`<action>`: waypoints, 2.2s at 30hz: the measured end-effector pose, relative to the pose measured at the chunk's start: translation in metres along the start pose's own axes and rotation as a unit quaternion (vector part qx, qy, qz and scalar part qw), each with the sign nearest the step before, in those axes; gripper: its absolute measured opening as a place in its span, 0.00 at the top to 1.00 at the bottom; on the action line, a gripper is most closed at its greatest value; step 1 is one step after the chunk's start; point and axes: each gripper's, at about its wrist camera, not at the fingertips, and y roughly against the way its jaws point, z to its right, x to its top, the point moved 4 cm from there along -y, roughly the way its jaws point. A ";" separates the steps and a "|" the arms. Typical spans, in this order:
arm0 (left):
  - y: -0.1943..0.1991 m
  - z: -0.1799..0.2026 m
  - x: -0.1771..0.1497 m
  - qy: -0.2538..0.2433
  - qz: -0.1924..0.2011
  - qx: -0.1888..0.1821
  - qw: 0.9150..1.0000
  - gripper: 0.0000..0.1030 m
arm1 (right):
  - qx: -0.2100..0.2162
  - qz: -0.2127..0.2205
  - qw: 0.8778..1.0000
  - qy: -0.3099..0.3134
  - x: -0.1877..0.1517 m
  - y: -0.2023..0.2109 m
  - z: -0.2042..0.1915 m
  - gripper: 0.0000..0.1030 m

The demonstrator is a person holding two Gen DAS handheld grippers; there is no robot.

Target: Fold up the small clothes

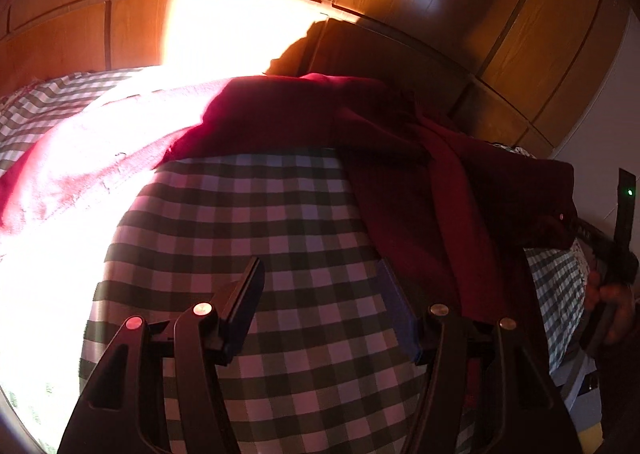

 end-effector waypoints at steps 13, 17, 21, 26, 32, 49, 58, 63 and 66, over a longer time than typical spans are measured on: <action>-0.043 0.029 -0.009 0.041 -0.049 -0.087 0.994 0.56 | -0.065 -0.010 0.989 -0.130 0.023 -0.018 0.120 0.13; -0.057 0.041 -0.011 0.054 -0.057 -0.114 0.990 0.61 | 0.083 -0.072 0.985 -0.132 -0.037 0.004 0.072 0.20; -0.075 0.051 -0.016 0.077 -0.068 -0.132 0.986 0.64 | 0.209 -0.157 0.955 -0.143 -0.106 0.019 0.017 0.36; -0.080 0.060 -0.017 0.093 -0.073 -0.144 0.983 0.87 | 0.236 -0.172 0.951 -0.106 -0.133 0.038 -0.026 0.77; -0.019 0.060 0.009 0.064 -0.023 -0.145 0.987 0.90 | 0.210 -0.103 0.972 -0.037 -0.090 0.070 -0.037 0.92; 0.069 -0.024 -0.051 0.105 -0.073 -0.077 0.989 0.80 | 0.122 -0.162 0.979 -0.005 -0.165 0.087 0.027 0.93; 0.042 -0.032 -0.113 0.107 -0.085 -0.082 0.987 0.48 | 0.109 -0.176 0.978 0.012 -0.176 0.073 0.022 0.93; 0.046 -0.017 -0.126 0.064 -0.082 -0.098 0.990 0.91 | 0.109 -0.163 0.981 0.009 -0.170 0.086 0.021 0.93; 0.061 -0.018 -0.134 0.060 -0.085 -0.106 0.989 0.91 | 0.112 -0.165 0.980 0.008 -0.171 0.091 0.026 0.93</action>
